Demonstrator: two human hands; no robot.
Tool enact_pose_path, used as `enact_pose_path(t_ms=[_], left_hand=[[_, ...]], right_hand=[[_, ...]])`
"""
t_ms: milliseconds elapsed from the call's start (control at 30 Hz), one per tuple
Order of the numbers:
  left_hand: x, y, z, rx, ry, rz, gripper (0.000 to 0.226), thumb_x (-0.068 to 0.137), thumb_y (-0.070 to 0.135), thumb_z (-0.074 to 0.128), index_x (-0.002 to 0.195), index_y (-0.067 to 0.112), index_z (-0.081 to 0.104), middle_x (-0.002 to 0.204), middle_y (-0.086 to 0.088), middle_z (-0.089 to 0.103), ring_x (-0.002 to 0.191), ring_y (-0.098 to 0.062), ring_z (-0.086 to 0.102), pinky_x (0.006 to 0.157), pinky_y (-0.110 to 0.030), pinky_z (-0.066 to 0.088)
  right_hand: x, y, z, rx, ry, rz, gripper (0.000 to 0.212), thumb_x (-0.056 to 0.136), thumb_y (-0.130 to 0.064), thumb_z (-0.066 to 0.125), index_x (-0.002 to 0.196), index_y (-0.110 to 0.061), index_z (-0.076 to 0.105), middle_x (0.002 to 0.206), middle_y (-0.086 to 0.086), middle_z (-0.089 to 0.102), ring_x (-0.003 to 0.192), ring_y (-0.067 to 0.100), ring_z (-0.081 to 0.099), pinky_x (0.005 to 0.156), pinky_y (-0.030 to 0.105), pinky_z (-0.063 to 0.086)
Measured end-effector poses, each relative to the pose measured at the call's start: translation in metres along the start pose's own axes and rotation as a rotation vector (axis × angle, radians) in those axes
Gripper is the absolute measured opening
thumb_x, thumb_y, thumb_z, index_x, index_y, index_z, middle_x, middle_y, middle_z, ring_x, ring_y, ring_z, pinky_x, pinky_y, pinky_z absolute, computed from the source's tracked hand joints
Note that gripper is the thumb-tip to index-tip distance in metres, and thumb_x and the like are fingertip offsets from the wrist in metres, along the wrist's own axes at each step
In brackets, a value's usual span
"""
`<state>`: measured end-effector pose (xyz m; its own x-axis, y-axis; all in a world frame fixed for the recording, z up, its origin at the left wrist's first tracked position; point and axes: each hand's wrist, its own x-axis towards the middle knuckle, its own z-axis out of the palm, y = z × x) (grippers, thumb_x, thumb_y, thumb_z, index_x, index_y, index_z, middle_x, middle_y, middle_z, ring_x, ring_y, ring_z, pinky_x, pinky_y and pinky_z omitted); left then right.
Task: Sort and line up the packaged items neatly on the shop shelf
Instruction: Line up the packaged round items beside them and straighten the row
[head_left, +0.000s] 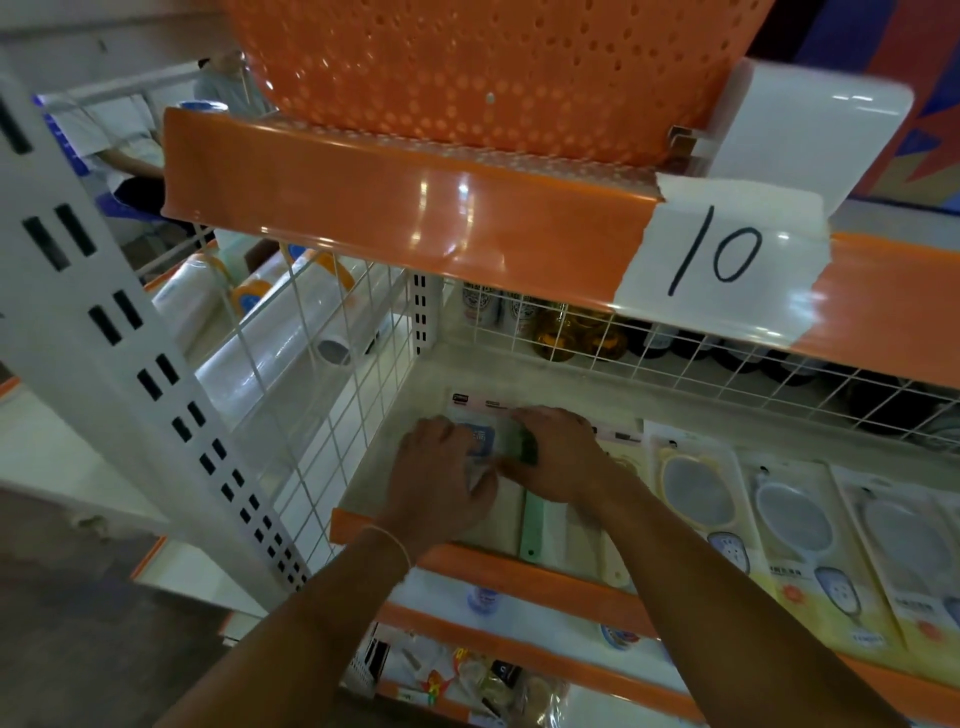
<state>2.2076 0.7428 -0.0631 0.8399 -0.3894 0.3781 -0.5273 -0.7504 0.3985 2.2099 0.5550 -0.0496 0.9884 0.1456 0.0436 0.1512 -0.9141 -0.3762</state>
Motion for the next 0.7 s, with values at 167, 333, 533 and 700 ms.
enact_pose_path(t_ms=[167, 333, 533, 700], left_hand=[[-0.008, -0.009, -0.011, 0.148, -0.426, -0.271, 0.048, 0.076, 0.065, 0.055, 0.092, 0.021, 0.057, 0.091, 0.001, 0.061, 0.086, -0.017, 0.058, 0.078, -0.032, 0.049], [-0.023, -0.008, 0.000, 0.160, -0.424, -0.303, 0.047, 0.076, 0.053, 0.052, 0.113, 0.024, 0.056, 0.104, 0.000, 0.066, 0.094, -0.020, 0.061, 0.086, -0.035, 0.049], [-0.028, 0.000, -0.001, 0.225, -0.359, -0.270, 0.044, 0.083, 0.049, 0.049, 0.116, 0.021, 0.056, 0.102, 0.000, 0.066, 0.093, -0.020, 0.062, 0.084, -0.033, 0.048], [-0.025, 0.010, -0.006, 0.300, -0.358, -0.250, 0.036, 0.086, 0.044, 0.049, 0.111, 0.019, 0.055, 0.102, -0.001, 0.064, 0.094, -0.021, 0.061, 0.085, -0.033, 0.044]], right_hand=[[0.026, -0.026, 0.003, -0.110, -0.094, 0.047, 0.046, 0.085, -0.050, 0.057, 0.124, -0.026, 0.057, 0.120, 0.005, 0.062, 0.114, 0.028, 0.053, 0.097, 0.041, 0.040], [0.040, -0.030, 0.009, -0.171, -0.154, 0.104, 0.042, 0.087, -0.047, 0.054, 0.124, -0.027, 0.054, 0.119, 0.006, 0.058, 0.113, 0.028, 0.049, 0.095, 0.042, 0.035], [0.041, -0.031, 0.013, -0.182, -0.155, 0.107, 0.043, 0.084, -0.047, 0.057, 0.122, -0.027, 0.055, 0.114, 0.004, 0.056, 0.110, 0.026, 0.050, 0.095, 0.042, 0.035], [0.038, -0.032, 0.011, -0.171, -0.153, 0.101, 0.038, 0.084, -0.048, 0.059, 0.118, -0.029, 0.057, 0.111, 0.002, 0.057, 0.108, 0.024, 0.050, 0.095, 0.043, 0.035]])
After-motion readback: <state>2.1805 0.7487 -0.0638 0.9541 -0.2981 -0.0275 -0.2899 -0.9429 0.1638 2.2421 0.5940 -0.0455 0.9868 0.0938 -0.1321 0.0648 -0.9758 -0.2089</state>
